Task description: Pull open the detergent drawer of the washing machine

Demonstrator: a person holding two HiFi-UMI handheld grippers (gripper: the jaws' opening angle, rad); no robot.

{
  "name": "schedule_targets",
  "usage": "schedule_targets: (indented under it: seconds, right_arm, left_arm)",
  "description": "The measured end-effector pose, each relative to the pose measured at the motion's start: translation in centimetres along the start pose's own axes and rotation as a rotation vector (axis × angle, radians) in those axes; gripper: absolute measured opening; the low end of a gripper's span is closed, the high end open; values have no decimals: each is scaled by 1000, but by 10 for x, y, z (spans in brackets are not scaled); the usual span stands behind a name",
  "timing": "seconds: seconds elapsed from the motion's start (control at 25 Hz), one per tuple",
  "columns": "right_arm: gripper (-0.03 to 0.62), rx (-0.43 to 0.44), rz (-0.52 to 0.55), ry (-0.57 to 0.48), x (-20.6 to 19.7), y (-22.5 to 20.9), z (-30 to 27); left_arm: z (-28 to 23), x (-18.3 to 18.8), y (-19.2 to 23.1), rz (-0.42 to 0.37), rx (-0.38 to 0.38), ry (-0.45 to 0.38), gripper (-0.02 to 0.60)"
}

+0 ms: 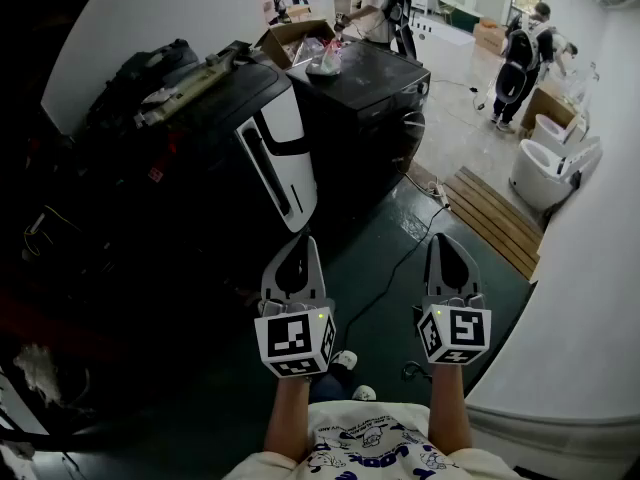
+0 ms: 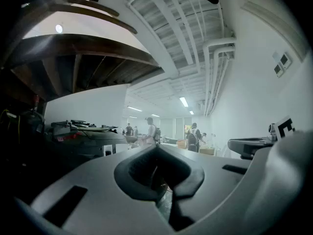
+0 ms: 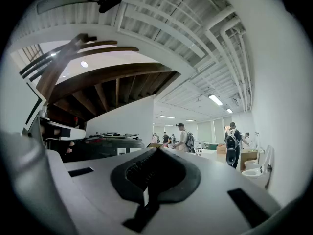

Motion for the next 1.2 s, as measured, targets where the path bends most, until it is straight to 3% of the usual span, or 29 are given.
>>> schedule_targets:
  seconds: [0.76,1.2]
  right_arm:
    - [15,16,2,24,-7,5,-44]
    - [217,41,-12,22,-15,5,-120]
  left_arm:
    - [-40,-7,23,9,-7,23,14]
    - [-131,-15,48,3,-85,7,14]
Point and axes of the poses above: the fingertips, and each gripper's own axes: z backward along the fingers, y to its left, x out of its top, the point moved 6 cm from there along z, backward along the fingers, and after that the axes turned 10 degrees about -z, right-handed, at the moved point
